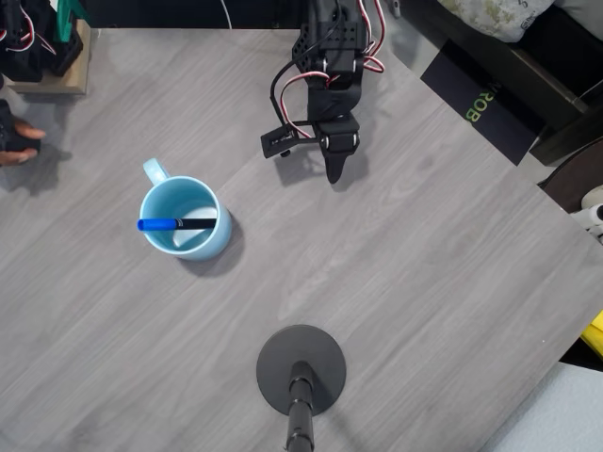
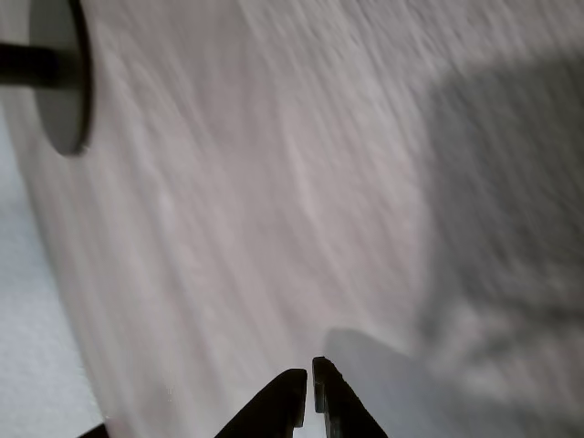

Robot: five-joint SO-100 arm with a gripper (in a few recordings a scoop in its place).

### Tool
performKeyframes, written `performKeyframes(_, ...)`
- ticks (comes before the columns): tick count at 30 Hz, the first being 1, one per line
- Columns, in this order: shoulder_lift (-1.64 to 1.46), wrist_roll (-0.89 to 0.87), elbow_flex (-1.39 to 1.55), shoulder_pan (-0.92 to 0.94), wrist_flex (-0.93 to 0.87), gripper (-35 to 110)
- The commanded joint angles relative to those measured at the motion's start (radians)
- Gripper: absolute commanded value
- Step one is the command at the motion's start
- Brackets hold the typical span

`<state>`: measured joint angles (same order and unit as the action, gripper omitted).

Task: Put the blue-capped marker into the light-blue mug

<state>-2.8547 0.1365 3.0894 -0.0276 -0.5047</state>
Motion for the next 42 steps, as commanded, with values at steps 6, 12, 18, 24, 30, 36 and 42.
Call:
performKeyframes(6,-0.152,-0.035,0.014,-0.021,-0.138,0)
performKeyframes(12,-0.316,-0.058,0.018,-0.009,-0.337,0)
performKeyframes(18,-0.480,-0.064,0.020,-0.012,-0.546,0)
performKeyframes(24,-0.483,-0.074,0.021,-0.014,-0.660,0)
performKeyframes(30,-0.483,-0.083,0.021,-0.006,-0.716,0)
performKeyframes(36,-0.483,-0.084,0.021,-0.011,-0.716,0)
performKeyframes(42,-0.483,-0.084,0.021,-0.011,-0.716,0)
